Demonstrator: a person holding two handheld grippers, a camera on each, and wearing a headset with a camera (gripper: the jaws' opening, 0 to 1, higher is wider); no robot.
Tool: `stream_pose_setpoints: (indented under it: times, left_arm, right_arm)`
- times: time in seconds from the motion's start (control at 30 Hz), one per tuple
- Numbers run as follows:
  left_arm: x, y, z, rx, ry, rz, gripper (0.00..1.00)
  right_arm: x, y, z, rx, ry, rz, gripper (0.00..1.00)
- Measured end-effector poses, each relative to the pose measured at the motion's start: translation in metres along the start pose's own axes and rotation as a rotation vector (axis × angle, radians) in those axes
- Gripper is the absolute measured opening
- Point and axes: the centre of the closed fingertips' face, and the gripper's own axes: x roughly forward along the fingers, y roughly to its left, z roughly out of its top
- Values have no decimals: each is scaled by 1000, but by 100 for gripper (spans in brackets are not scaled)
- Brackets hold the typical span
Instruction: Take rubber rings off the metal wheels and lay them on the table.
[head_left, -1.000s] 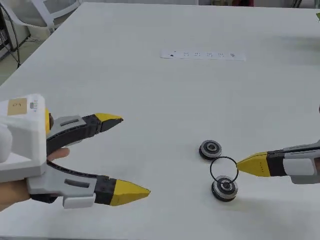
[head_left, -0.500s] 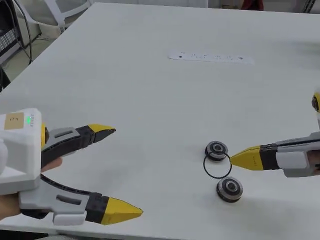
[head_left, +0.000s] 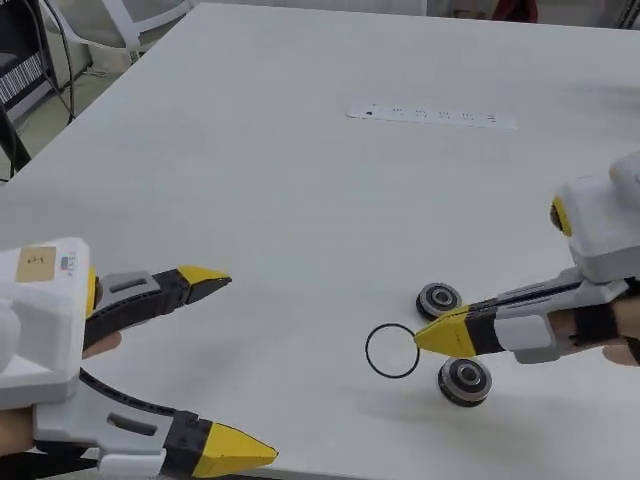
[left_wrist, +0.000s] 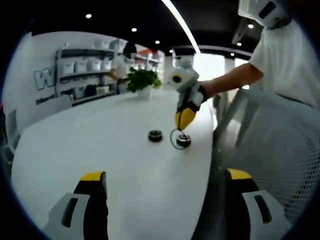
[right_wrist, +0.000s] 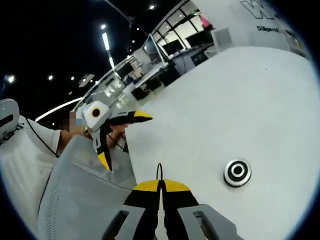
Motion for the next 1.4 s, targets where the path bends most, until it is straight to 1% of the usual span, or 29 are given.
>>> stream_pose_setpoints:
  times: [0.13,0.17,0.23,0.33,0.43,0.5,0.57,0.63,0.7,0.73,0.83,0.93,1.03,1.1,1.27,1.37,1.4]
  left_arm:
    - [1,-1,0,-2,0,-5,99]
    - [1,-2,1,-1,-1,-7,99]
    - [1,-4,2,-1,-6,-12,99]
    - [2,-7,3,0,-7,-22,99]
    - [2,-10,1,10,6,-30,99]
    - [2,-11,1,15,9,-34,98]
    - [2,-12,2,16,7,-37,98]
    - [2,-13,4,20,-3,-45,96]
    - [2,-12,4,19,-2,-44,96]
    - [2,-12,3,15,2,-44,96]
    - [3,-11,2,13,6,-47,96]
    - [3,-11,4,16,3,-48,96]
    - [4,-10,6,17,-1,-49,95]
    - [4,-10,6,19,1,-52,95]
    - [3,-9,7,23,3,-53,95]
    - [4,-8,9,20,0,-55,94]
    - [5,-8,9,20,0,-55,94]
  right_arm:
    - [9,-2,-6,0,36,3,0]
    - [12,-2,-9,-2,53,4,0]
    - [14,-5,-11,-3,65,-1,0]
    - [17,-10,-14,-4,81,-18,0]
    - [20,-16,-14,-9,85,-40,0]
    - [21,-19,-16,-18,101,-52,0]
    - [23,-23,-18,-27,111,-69,0]
    - [24,-24,-22,-28,125,-72,0]
    - [25,-25,-24,-33,132,-80,0]
    - [25,-27,-24,-40,133,-93,0]
    - [25,-31,-25,-50,137,-104,2]
    - [24,-33,-25,-59,139,-110,6]
    - [20,-36,-24,-66,138,-125,9]
    - [16,-38,-24,-57,130,-123,9]
    - [5,-34,-23,-73,117,-129,10]
    - [-1,-26,-19,-37,81,-103,10]
    - [-2,-25,-18,-40,74,-101,11]
